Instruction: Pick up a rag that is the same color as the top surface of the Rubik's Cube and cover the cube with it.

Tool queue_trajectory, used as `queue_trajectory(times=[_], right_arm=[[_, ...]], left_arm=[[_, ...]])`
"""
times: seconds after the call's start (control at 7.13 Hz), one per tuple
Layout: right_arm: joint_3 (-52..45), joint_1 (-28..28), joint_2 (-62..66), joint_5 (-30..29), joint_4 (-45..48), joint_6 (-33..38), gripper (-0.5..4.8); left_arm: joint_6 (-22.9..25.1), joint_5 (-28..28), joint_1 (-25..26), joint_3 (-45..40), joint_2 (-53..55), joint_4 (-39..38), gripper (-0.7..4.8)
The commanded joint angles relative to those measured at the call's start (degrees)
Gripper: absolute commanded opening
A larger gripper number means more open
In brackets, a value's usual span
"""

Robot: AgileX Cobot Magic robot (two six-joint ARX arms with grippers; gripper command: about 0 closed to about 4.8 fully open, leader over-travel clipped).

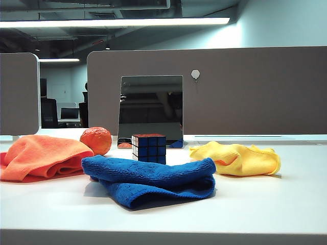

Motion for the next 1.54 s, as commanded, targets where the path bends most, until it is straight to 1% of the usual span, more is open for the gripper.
queue_trajectory(times=[0.14,1.26,1.4,1.54], right_arm=[[0.0,0.1,-0.1,0.1,0.6,-0.1,-0.05],[0.0,0.1,-0.1,0.1,0.6,-0.1,-0.05],[0.0,0.1,-0.1,0.1,0.6,-0.1,-0.05],[0.0,0.1,-0.1,0.1,0.6,-0.1,-0.05]], left_arm=[[0.0,-0.2,0.0,0.1,0.0,0.8,-0.05],[-0.5,-0.2,0.0,0.1,0.0,0.7,-0.06],[-2.6,-0.2,0.0,0.1,0.0,0.7,-0.06],[-2.6,-0.2,0.0,0.1,0.0,0.7,-0.06]])
